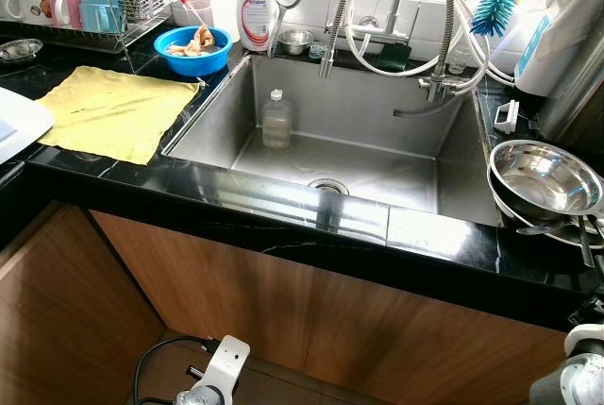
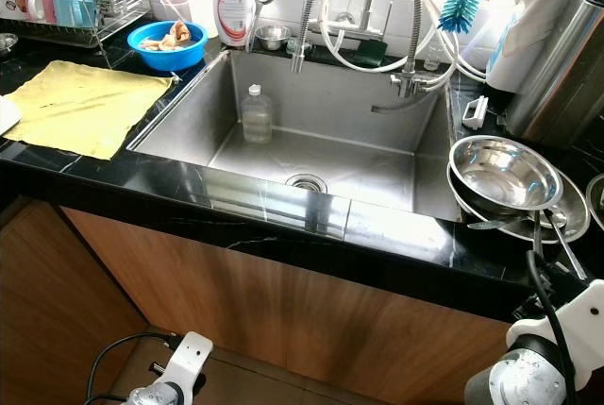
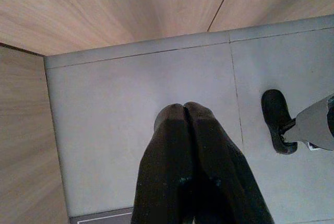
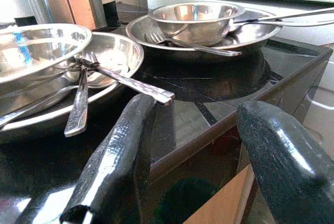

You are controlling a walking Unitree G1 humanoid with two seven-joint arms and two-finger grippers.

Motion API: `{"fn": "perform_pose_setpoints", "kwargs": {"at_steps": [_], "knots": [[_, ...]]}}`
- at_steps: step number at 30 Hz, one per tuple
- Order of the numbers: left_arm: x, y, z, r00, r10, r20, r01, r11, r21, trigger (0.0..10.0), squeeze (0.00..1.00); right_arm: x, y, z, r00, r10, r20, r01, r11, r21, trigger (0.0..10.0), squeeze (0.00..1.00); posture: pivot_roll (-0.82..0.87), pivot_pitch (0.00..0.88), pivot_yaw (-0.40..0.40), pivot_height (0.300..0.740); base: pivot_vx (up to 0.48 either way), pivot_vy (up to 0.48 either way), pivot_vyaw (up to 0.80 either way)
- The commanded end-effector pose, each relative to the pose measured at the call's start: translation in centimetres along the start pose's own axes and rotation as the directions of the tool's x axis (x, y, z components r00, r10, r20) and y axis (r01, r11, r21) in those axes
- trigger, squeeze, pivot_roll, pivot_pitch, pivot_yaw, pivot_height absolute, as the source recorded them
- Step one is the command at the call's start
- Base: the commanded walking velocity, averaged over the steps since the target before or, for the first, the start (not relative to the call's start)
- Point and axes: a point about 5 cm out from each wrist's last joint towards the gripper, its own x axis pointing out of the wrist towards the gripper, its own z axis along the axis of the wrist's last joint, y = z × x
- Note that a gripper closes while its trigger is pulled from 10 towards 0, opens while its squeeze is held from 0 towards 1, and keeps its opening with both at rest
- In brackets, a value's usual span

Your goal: Kitchen organization

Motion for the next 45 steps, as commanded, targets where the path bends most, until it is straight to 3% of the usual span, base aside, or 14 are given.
{"fn": "perform_pose_setpoints", "kwargs": {"at_steps": [1, 16, 22, 44, 45], "knots": [[0.0, -0.1, -0.2, 1.0, -0.009, -0.014, 0.009, 1.0, 0.01, 10.0, 0.0, -0.1, 0.1, -0.4, 1.0, -0.015, -0.024, 0.016, 0.999, 0.031, 10.0, 0.0, -0.02, 0.034, -0.042, 0.74, 0.0, 0.0, 0.0], [0.0, -0.1, -0.2, 1.0, -0.007, -0.015, 0.007, 1.0, 0.01, 10.0, 0.0, 0.8, 1.1, -0.2, 0.998, 0.056, -0.008, -0.056, 0.997, 0.059, 10.0, 0.0, -0.02, 0.034, -0.042, 0.74, 0.0, 0.0, 0.0], [0.0, -0.1, -0.2, 1.0, -0.007, -0.015, 0.007, 1.0, 0.01, 10.0, 0.0, 0.9, 1.5, 0.7, 0.995, 0.088, 0.053, -0.093, 0.991, 0.096, 10.0, 0.0, -0.02, 0.034, -0.041, 0.74, 0.0, 0.0, 0.0], [0.0, 0.0, -0.2, 1.0, -0.005, -0.014, 0.005, 1.0, 0.009, 10.0, 0.0, 1.3, 0.8, -0.2, 0.999, 0.035, 0.02, -0.037, 0.995, 0.092, 10.0, 0.0, -0.01, 0.033, -0.041, 0.74, 0.0, 0.0, 0.0], [0.0, 0.0, -0.2, 1.0, -0.005, -0.013, 0.005, 1.0, 0.009, 10.0, 0.0, 1.3, 0.8, -0.2, 0.999, 0.036, 0.02, -0.038, 0.995, 0.092, 9.1, 0.0, -0.01, 0.031, -0.041, 0.74, 0.0, 0.0, 0.0]]}}
